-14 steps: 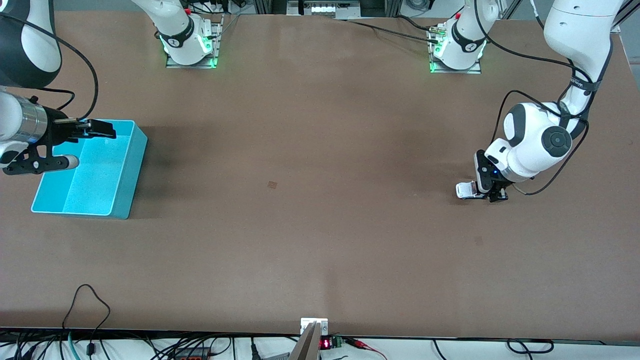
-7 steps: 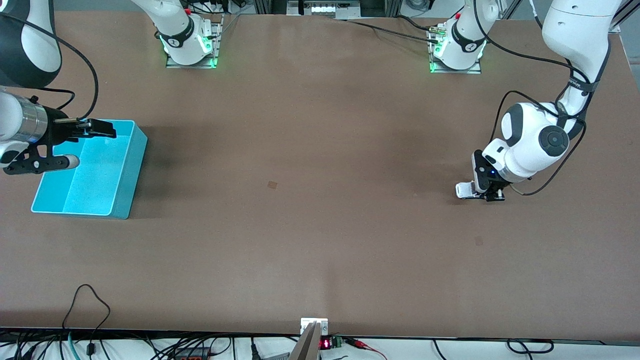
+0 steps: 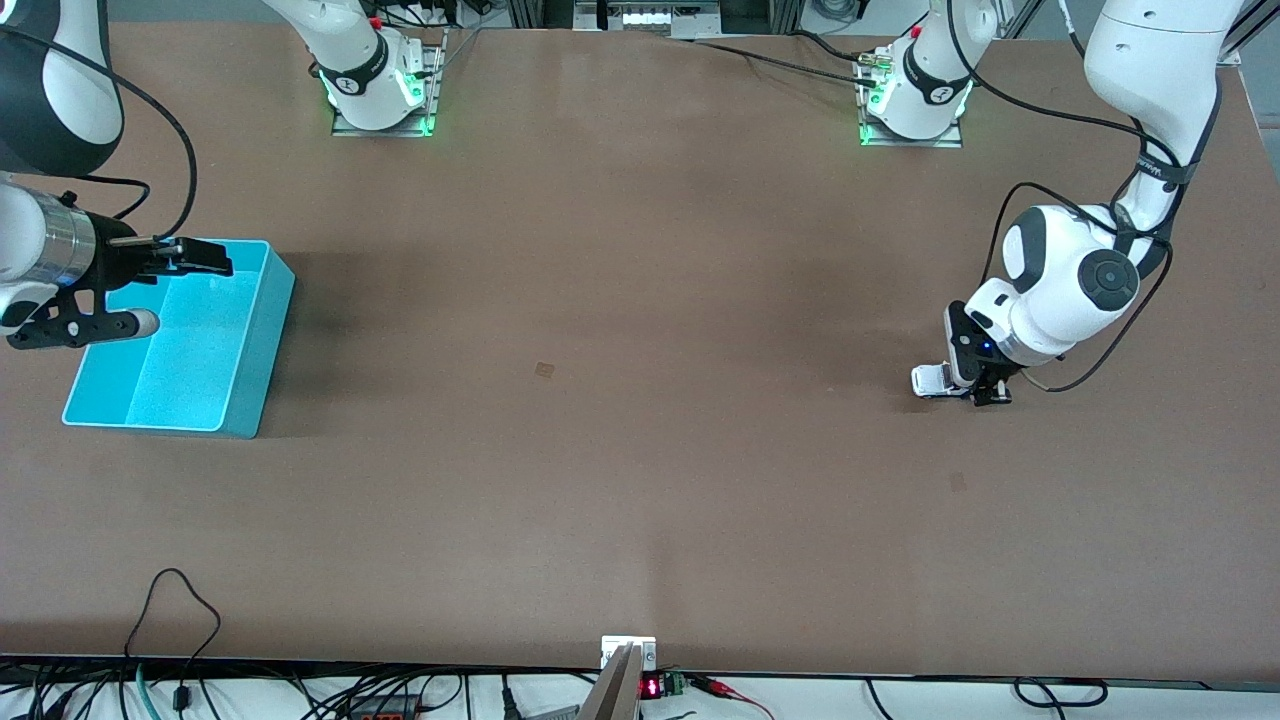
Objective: Wind and store white jeep toy
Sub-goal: 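Close the left gripper on the jeep, pressing it onto the table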
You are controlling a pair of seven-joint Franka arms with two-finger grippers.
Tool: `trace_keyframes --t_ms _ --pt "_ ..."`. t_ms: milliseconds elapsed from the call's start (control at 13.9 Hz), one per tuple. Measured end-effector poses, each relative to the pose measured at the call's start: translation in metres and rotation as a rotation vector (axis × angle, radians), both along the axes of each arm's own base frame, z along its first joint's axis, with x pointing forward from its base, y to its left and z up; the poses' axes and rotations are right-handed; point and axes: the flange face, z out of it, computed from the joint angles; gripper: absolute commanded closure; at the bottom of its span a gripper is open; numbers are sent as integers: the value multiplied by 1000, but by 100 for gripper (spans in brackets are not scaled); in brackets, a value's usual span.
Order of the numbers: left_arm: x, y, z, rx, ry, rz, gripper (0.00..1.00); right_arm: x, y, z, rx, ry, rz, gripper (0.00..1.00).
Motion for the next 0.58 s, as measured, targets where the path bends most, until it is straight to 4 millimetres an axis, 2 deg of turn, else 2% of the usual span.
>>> trace_keyframes --t_ms 576 --pt "0 0 0 0 -2 0 35 0 0 -1 0 3 0 0"
